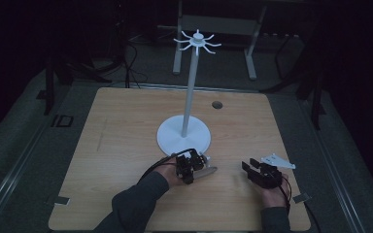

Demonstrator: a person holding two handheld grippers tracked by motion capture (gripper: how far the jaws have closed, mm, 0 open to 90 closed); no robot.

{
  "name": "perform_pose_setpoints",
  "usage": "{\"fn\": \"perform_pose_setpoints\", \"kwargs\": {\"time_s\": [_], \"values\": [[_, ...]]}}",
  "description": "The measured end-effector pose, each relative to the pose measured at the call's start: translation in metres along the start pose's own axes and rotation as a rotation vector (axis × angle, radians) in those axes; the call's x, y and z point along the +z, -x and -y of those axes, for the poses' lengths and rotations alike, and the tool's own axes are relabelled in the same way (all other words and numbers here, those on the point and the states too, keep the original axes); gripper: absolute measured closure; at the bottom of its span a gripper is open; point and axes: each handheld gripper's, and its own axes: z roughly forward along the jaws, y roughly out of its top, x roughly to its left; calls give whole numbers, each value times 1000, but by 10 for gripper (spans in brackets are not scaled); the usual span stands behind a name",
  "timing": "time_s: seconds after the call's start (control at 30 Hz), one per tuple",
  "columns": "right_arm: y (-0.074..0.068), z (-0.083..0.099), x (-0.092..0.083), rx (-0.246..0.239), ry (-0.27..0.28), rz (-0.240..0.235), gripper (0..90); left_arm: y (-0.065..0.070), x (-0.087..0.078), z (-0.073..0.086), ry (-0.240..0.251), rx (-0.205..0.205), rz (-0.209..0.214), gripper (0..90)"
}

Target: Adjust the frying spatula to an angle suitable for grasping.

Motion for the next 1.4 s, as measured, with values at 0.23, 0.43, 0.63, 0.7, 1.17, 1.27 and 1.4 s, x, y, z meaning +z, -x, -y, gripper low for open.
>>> {"fn": "perform_pose_setpoints", "kwargs": {"time_s": [0.23,0.43,0.63,0.7,1.17,1.27,1.4], "values": [[-2,0,1,-3,1,-3,592,1,-15,5,78,-28,-45,742],[-1,0,1,-3,4,0,593,-1,-26,10,147,-60,-77,742],[-1,0,1,-3,6,2,593,-4,-38,14,191,-84,-90,742],[-1,0,1,-3,7,2,593,-4,-42,15,210,-89,-101,742],[-2,0,1,-15,4,14,593,-2,-75,19,352,-134,-155,742],[-2,0,1,-15,5,16,597,-3,-81,20,378,-143,-159,742],[-2,1,1,-19,8,21,601,-4,-87,22,410,-159,-166,742]]}}
